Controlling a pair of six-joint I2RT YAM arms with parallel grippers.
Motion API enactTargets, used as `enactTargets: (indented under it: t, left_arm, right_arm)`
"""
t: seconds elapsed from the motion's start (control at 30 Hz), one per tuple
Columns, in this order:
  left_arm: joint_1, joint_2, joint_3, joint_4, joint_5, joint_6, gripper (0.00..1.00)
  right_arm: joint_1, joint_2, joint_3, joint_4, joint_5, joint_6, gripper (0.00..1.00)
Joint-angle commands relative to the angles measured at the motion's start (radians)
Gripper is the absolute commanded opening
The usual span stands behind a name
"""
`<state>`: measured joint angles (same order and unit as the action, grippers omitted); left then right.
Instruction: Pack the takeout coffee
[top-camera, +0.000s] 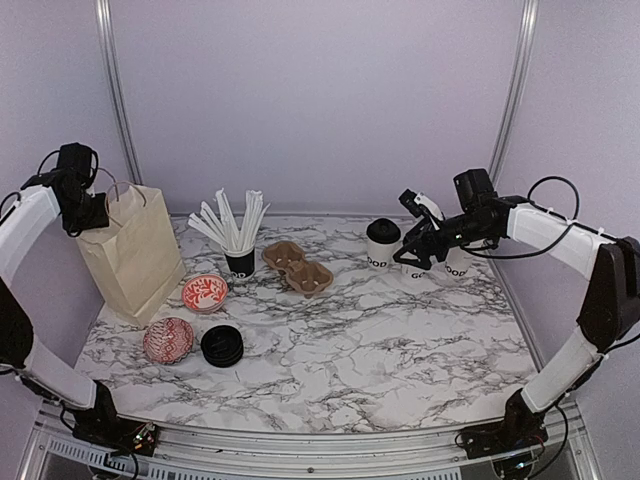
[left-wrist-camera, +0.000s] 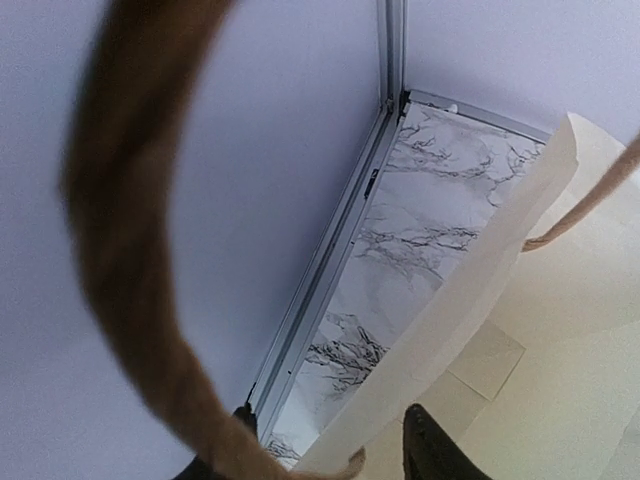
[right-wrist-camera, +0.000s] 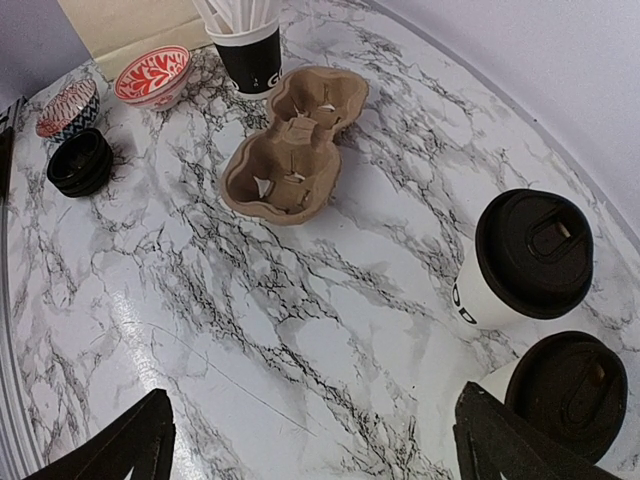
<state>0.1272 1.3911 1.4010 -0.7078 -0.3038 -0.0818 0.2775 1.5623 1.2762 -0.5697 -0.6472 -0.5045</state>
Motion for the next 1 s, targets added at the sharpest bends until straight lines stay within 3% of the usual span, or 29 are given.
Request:
enactTargets:
  t: [0.0,0.1,0.3,0.5,0.77,0.97]
  left_arm:
    - [0.003,0.015,0.031,-0.010,0.012,0.015,0.40]
    - [0.003,-0.005,0.035,-0.010,0.021,0.020,0.24]
    - [0.001,-0.136,0.032,0.007,0.028,0.028,0.01]
    - [-0.062,-0.264,0.113,0.016,0.115,0.017,0.00]
    - [-0.107,-0.439,0.188,0.227,0.516,-0.180,0.00]
    - [-0.117,-0.437,0.199,0.388,0.861,-0.402,0.00]
  right_arm:
    - [0.003,-0.003,0.005,-0.006,-0.010,0.002,0.94]
    - [0.003,-0.001,0.004,-0.004,-0.007,0.001,0.94]
    - [0.003,0.015,0.004,-0.004,-0.008,0.002,0.94]
    - [0.005,0.023,0.005,-0.004,-0.011,0.005,0.94]
    - [0.005,0.031,0.006,0.001,-0.010,0.013,0.94]
    - [0.005,0.028,0.010,0.000,-0.003,0.015,0.94]
